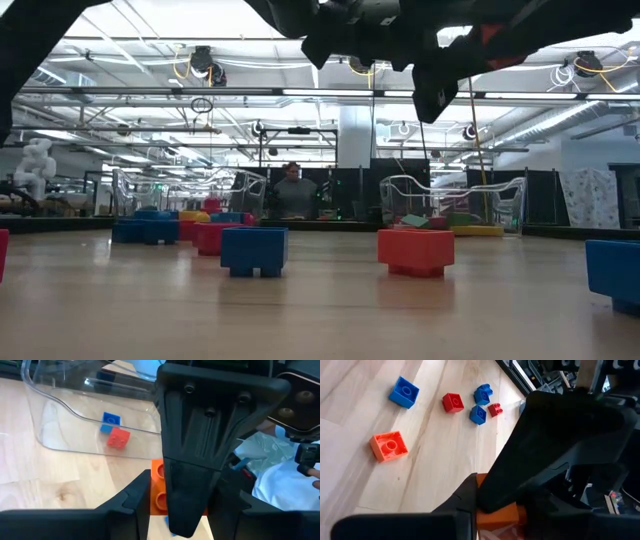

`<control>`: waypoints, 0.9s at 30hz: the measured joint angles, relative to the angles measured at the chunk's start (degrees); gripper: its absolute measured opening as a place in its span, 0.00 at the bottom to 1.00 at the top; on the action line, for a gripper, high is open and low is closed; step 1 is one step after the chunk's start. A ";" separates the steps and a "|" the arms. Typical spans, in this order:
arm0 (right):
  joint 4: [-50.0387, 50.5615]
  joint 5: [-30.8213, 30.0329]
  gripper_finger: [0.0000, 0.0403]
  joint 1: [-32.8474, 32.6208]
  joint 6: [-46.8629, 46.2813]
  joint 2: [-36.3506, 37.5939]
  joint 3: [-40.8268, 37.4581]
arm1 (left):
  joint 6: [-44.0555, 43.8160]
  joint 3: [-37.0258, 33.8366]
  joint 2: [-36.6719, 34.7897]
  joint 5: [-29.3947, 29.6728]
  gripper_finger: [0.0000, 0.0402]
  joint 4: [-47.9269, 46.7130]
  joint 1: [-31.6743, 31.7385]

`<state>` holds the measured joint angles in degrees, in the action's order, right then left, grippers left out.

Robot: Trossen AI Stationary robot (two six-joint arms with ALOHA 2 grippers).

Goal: Sort blocks by size
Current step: Put the 4 stud orange game piece into the bottom transparent bin

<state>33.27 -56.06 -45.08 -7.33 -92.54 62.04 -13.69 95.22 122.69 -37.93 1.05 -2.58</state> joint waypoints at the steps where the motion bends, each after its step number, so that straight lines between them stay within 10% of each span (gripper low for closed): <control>1: -0.01 -0.07 0.19 -0.02 -0.12 0.01 0.00 | -0.01 0.00 0.00 0.05 0.36 0.03 -0.03; 12: 2.39 1.91 0.19 -0.61 -7.17 -0.04 0.00 | 0.87 0.00 0.00 0.33 0.49 -0.65 0.62; 21: 20.41 8.66 0.19 -5.28 -30.27 -0.06 5.05 | 0.98 0.00 -0.07 -5.05 0.50 -3.41 2.92; 27: 34.85 18.49 0.19 -10.25 -51.82 -0.01 11.00 | 7.87 -0.02 -0.07 7.38 0.50 -11.94 2.32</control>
<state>68.11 -37.56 -55.33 -59.15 -92.55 73.05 -5.83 95.20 122.63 -30.56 -10.89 -0.26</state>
